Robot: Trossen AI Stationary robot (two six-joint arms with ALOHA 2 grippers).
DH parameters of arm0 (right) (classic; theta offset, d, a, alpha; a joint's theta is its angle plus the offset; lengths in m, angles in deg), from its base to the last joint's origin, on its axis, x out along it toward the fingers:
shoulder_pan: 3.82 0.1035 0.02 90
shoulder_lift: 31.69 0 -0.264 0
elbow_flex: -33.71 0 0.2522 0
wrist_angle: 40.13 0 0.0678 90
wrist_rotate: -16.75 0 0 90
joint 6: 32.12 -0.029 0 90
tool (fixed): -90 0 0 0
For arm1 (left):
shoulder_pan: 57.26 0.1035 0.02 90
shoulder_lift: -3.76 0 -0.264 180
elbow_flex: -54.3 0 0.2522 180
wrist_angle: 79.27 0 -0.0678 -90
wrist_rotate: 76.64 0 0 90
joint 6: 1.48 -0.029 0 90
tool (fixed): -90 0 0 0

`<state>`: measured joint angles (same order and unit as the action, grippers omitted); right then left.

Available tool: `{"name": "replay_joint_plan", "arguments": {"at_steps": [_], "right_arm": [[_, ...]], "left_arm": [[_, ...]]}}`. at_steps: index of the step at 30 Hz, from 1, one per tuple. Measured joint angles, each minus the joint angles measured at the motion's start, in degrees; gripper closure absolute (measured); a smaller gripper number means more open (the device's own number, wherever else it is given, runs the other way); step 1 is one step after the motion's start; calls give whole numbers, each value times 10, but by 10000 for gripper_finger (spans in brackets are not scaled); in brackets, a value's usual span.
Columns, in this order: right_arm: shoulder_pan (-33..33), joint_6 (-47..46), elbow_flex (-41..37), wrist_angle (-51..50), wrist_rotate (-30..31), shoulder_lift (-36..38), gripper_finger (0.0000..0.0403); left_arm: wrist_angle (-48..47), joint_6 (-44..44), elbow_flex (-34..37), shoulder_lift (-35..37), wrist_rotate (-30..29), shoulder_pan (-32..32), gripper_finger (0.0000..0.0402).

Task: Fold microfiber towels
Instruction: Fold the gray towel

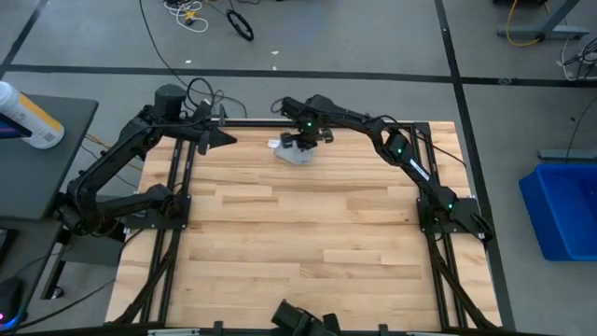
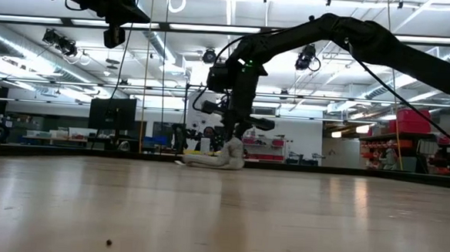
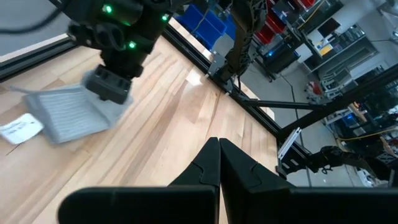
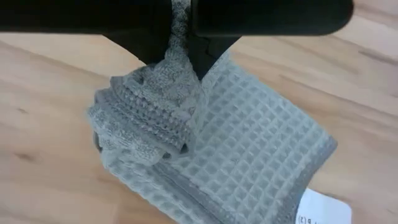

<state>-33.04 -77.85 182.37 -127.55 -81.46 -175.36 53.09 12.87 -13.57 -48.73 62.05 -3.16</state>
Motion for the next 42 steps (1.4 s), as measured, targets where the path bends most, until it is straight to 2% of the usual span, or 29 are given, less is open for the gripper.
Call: {"name": "replay_joint_plan", "arguments": {"at_steps": [5, 17, 30, 35, 39, 42], "right_arm": [[-4, -30, 1, 51, -13, 0, 385], [-3, -23, 0, 105, -19, 2, 385], [-9, -69, 0, 271, -43, 3, 385], [-10, -72, -13, 250, -43, 4, 385], [5, -55, -14, 167, -23, 4, 385], [25, -43, -14, 86, 8, 7, 385]], "left_arm": [[-4, 0, 0, 0, 0, 0, 401], [-31, -16, 0, 0, -11, 0, 401], [-30, -12, 0, 0, -11, 0, 401], [-31, -3, 0, 0, -15, 0, 401], [-37, 2, 0, 0, -31, 0, 401], [-67, -4, 0, -4, -68, 0, 401]]}}
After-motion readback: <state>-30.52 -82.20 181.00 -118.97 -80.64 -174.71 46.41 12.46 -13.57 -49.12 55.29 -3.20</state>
